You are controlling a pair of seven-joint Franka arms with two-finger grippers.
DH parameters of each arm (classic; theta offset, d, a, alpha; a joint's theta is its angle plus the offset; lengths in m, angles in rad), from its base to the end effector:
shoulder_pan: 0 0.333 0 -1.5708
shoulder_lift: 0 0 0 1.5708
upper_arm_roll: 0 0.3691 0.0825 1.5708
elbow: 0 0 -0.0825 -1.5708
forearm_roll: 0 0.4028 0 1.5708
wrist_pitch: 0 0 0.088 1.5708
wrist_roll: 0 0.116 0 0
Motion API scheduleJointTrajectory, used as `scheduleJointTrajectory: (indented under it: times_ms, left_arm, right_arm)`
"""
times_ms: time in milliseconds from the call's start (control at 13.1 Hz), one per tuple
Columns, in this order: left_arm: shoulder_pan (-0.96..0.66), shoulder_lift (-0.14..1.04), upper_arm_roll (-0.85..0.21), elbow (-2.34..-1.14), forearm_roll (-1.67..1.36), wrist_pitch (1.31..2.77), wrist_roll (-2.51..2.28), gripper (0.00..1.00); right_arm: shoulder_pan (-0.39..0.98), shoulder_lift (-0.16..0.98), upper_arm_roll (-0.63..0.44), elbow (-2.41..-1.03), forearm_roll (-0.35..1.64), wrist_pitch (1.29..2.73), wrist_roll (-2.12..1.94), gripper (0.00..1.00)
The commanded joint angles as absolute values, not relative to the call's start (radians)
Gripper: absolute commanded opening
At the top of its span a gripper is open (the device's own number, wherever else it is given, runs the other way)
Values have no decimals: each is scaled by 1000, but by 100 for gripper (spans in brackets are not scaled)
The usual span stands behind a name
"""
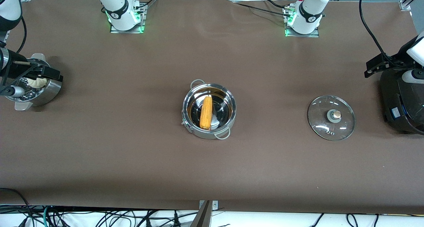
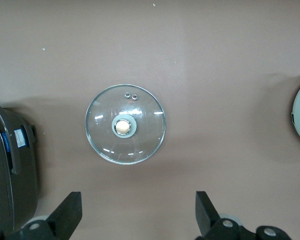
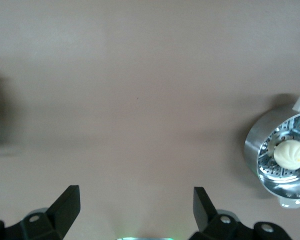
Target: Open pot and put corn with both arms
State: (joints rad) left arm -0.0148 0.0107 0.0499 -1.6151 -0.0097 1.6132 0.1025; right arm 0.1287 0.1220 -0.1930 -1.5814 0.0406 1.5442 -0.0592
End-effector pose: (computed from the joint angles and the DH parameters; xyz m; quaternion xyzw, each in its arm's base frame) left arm 0.5794 0.0191 0.6443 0.9994 -0.0335 -0.0060 0.0050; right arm 0.6044 -0.0272 0.5906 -0.9969 0.0038 0.0777 0.0134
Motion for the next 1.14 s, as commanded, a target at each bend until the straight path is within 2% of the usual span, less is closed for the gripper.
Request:
scheduleJointTrajectory:
  times_ms: [0,229,534,1067]
  left_arm:
    - [-12,2,44,-1614,20,1618,100,100]
    - [-14,2,44,-1614,20,1618,98,100]
    - [-12,2,44,-1614,20,1618,98,100]
    - [-12,0,44,-1614,20,1617,97,100]
  right_arm:
    - [107,113,-172,-1569,34,1543,-139,100]
    - [97,109,-164,-1569,11,1545,-143,100]
    - [101,106,-163,-1569,-12,1528,92,100]
    - [95,110,-169,-1569,60,1549,61,100]
